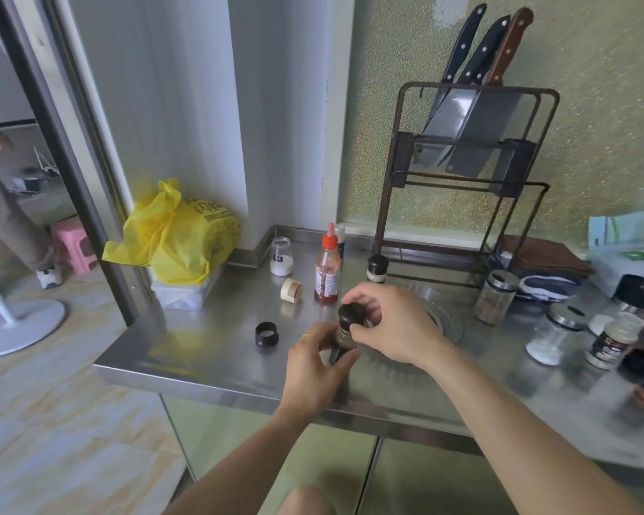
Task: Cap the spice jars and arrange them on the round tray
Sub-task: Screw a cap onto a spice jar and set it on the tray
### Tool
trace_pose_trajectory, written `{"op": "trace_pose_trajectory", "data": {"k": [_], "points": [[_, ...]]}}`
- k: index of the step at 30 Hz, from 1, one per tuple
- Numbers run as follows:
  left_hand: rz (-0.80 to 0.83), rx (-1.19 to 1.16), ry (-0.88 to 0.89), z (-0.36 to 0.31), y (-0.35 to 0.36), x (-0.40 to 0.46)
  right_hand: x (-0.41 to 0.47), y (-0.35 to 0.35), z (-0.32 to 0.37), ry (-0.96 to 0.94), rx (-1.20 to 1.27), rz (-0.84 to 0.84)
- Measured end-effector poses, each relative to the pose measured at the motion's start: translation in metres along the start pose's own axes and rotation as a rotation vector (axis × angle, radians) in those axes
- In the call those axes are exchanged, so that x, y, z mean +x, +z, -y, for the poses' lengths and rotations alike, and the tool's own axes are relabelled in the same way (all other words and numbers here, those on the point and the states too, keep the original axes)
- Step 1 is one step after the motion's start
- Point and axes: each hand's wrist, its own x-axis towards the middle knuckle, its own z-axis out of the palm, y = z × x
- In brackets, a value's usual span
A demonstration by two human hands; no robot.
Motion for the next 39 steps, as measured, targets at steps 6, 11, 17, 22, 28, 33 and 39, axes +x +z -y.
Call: {"op": "trace_pose_trajectory", "data": {"k": [6,11,17,22,28,33,39], "points": [[-0.003,-0.067,-0.003,0.006,-0.002,0.0,0.0,0.011,0.0,0.007,0.008,0.043],[-0.017,-0.133,0.014,0.004,-0.004,-0.005,0.001,0.019,0.002,0.03,-0.127,-0.049],[-0.019,-0.16,0.02,0.003,-0.004,-0.008,-0.004,0.025,0.011,-0.039,-0.27,-0.029],[-0.022,-0.138,0.029,0.005,-0.003,-0.007,-0.003,0.031,0.019,-0.011,-0.294,-0.002],[-0.018,-0.131,0.04,0.006,-0.003,-0.008,-0.008,0.034,0.02,0.028,-0.333,-0.033],[-0.019,-0.129,0.048,0.003,-0.004,-0.009,-0.009,0.032,0.019,0.022,-0.361,-0.071],[-0.018,-0.13,0.048,0.002,-0.005,-0.009,-0.01,0.032,0.019,0.029,-0.38,-0.065]]}}
